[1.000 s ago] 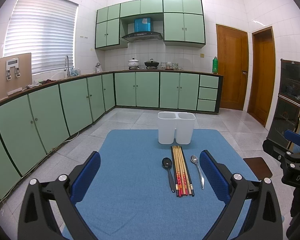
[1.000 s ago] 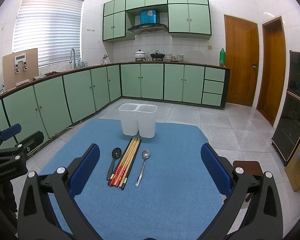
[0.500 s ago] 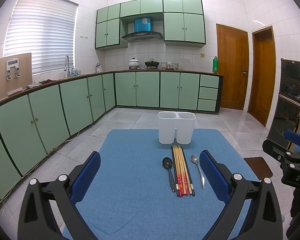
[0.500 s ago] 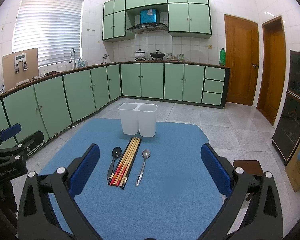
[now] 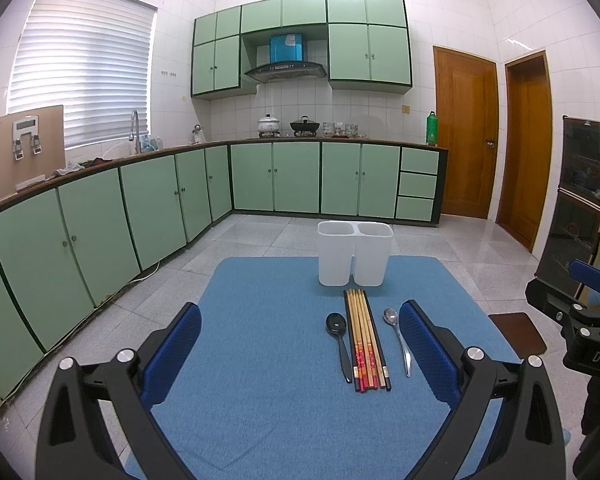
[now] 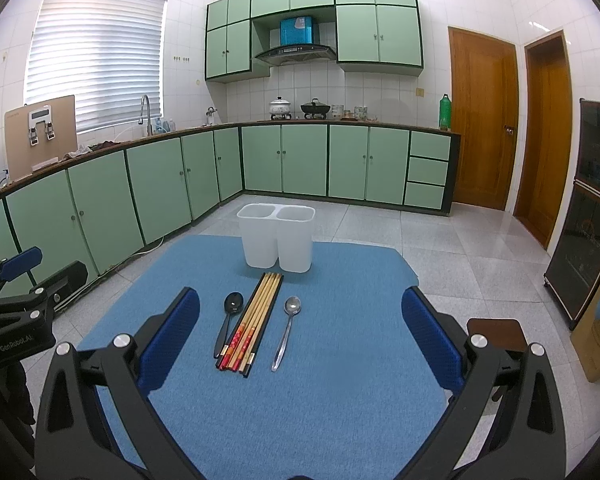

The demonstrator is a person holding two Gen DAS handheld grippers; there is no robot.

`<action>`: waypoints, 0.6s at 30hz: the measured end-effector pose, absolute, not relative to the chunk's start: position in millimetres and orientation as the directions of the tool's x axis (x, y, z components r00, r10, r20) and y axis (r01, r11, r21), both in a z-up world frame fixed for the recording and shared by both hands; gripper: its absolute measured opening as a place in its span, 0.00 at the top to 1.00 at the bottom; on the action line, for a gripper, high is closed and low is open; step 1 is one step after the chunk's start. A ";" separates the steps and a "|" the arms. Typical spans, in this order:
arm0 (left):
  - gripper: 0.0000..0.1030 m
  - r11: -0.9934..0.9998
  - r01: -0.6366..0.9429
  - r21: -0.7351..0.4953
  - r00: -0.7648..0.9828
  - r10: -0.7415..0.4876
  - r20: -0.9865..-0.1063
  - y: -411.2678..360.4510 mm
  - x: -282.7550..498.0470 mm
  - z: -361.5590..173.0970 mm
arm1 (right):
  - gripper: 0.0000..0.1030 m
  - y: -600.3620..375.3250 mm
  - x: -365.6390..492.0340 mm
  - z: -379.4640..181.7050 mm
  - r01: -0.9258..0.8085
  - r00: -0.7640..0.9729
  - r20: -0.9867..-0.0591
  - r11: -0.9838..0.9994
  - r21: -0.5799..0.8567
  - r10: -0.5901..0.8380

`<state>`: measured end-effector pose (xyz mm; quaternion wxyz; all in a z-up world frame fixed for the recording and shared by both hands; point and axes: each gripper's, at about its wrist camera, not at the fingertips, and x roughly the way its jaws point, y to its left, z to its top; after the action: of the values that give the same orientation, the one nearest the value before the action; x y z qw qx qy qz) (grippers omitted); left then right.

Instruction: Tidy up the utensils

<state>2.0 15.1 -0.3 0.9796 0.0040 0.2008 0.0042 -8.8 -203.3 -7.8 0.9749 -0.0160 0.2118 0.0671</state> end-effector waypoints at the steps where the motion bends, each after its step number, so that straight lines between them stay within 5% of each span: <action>1: 0.06 1.000 -0.007 0.010 0.919 0.011 -0.393 16.3 2.1 -0.4 | 0.05 -202.9 -8.5 -7.7 -0.137 0.901 -0.415 0.991 -0.002 0.124; 18: 0.06 1.000 -0.009 0.010 0.918 0.012 -0.396 17.8 1.1 -3.7 | 0.05 -202.9 -7.3 -16.4 -0.137 0.900 -0.417 0.991 0.001 0.125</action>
<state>1.1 17.8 -3.7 0.9793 0.0041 0.2022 0.0054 -7.3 -202.9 -16.4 0.9746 -0.0142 0.2132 0.0672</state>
